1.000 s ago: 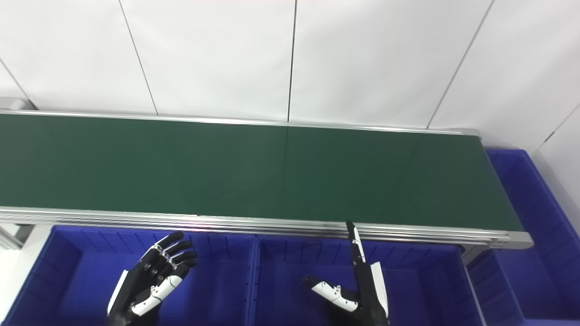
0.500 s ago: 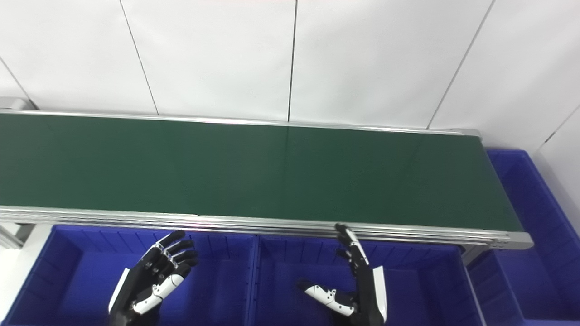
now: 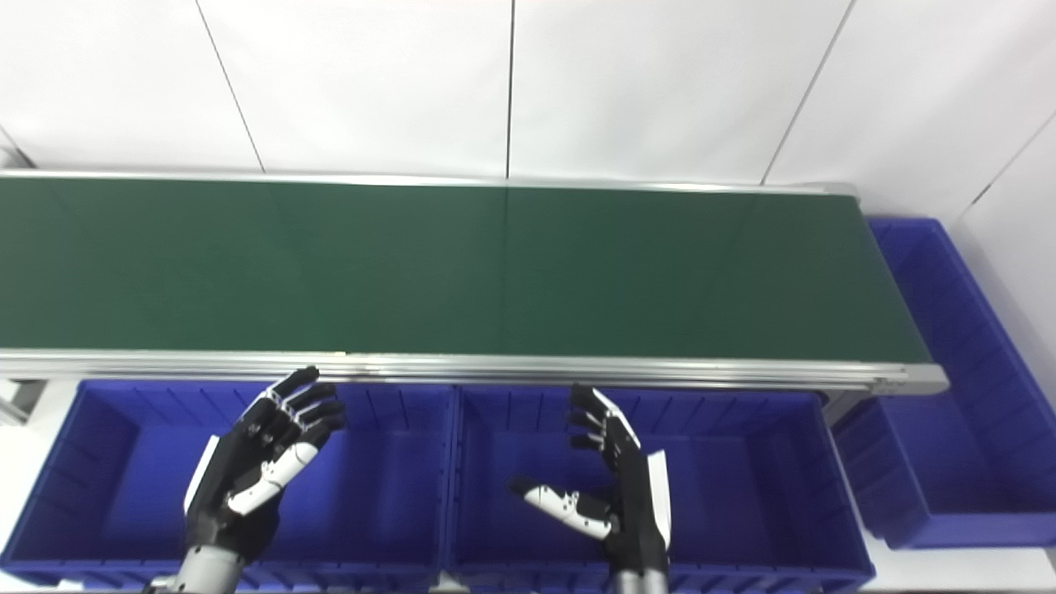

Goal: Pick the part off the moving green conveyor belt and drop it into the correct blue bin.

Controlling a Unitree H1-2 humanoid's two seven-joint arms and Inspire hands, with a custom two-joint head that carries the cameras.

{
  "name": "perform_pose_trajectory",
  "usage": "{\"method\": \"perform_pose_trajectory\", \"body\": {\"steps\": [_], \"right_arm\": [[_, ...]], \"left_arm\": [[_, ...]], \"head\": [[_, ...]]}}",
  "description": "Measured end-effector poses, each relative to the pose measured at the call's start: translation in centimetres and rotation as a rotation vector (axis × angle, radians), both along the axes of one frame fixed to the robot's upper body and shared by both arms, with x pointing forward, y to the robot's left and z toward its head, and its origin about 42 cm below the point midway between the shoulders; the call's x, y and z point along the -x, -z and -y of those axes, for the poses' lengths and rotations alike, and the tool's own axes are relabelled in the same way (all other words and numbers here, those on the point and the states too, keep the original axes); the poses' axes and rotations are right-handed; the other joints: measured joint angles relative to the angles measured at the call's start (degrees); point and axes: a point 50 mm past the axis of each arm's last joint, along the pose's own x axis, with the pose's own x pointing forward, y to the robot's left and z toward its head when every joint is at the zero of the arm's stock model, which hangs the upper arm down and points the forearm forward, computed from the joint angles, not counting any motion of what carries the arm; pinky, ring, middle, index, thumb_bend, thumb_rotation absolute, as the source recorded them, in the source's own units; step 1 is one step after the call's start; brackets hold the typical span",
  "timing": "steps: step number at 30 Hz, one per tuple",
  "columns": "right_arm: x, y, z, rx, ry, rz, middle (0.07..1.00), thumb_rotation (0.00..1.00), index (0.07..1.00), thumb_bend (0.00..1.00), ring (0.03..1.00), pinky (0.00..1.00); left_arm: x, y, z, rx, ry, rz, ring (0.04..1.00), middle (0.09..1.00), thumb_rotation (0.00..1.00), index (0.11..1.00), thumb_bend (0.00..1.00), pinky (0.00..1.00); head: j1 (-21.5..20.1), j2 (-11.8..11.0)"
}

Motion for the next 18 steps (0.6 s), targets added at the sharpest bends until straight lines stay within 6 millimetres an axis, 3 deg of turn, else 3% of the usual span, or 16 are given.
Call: {"method": "perform_pose_trajectory", "body": {"steps": [9,18], "right_arm": [[-0.6,0.1,-0.4,-0.015,-0.018,0.001,0.801,0.13,0.799,0.70,0.752,0.64],[-2.2,0.1,-0.6,0.022,-0.053,-0.005,0.792,0.19,0.797,0.71,0.743,0.64]], "left_arm": [[0.1,-0.1,0.2,-0.002,0.009,0.001,0.668,0.723,0.00,0.764,0.52,0.68],[0.5,0.3,0.5,-0.037,0.019,-0.012,0.654,0.708,0.00,0.759,0.54,0.65]], "head": [[0.9,-1.3],[2.9,-2.9]]}}
